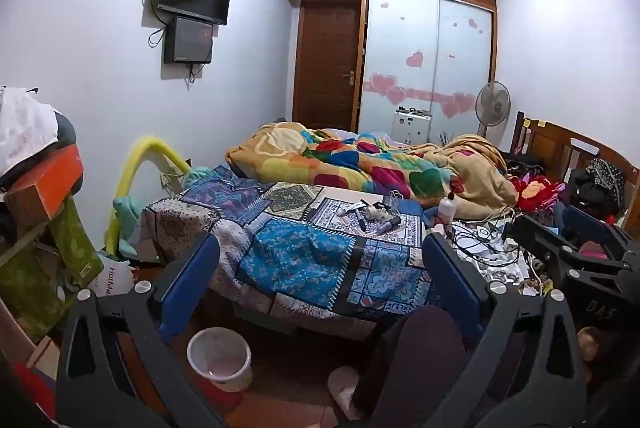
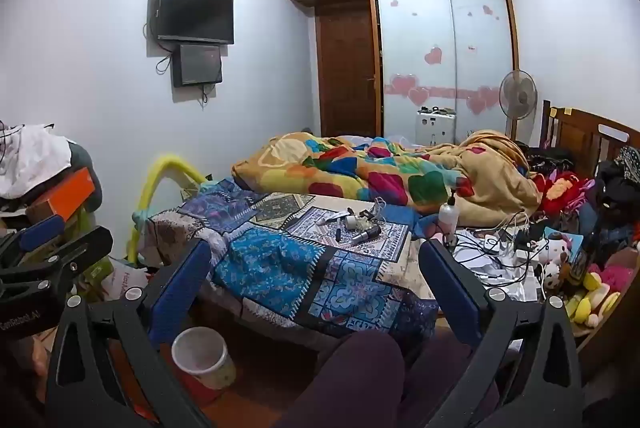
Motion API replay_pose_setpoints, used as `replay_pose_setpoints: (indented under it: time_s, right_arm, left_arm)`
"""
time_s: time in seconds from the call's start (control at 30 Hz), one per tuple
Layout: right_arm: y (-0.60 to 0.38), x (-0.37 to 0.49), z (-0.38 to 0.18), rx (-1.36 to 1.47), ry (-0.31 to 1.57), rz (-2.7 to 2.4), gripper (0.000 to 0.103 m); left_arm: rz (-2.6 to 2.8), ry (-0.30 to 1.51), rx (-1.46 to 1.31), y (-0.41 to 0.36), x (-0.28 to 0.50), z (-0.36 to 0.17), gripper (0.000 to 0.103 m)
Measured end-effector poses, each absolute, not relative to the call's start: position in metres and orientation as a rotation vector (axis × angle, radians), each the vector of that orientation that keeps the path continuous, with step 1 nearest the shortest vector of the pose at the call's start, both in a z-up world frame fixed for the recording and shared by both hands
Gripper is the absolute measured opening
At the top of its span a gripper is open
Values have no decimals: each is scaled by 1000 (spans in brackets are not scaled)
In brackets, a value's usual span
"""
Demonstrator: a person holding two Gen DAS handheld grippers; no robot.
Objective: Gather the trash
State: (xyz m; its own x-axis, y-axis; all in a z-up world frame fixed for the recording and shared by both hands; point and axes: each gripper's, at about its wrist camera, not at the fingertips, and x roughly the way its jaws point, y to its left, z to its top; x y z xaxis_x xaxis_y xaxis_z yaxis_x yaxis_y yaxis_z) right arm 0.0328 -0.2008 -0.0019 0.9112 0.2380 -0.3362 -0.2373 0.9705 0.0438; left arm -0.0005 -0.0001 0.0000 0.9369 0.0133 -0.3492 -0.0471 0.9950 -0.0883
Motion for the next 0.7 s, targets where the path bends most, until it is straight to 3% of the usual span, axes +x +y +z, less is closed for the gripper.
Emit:
replay_pose_setpoints:
  time_s: [0.7]
  right_arm:
    - [-199,31,-1,-5,352,249,103]
  left_arm:
    - [20,358,-90,3,0,-3,102]
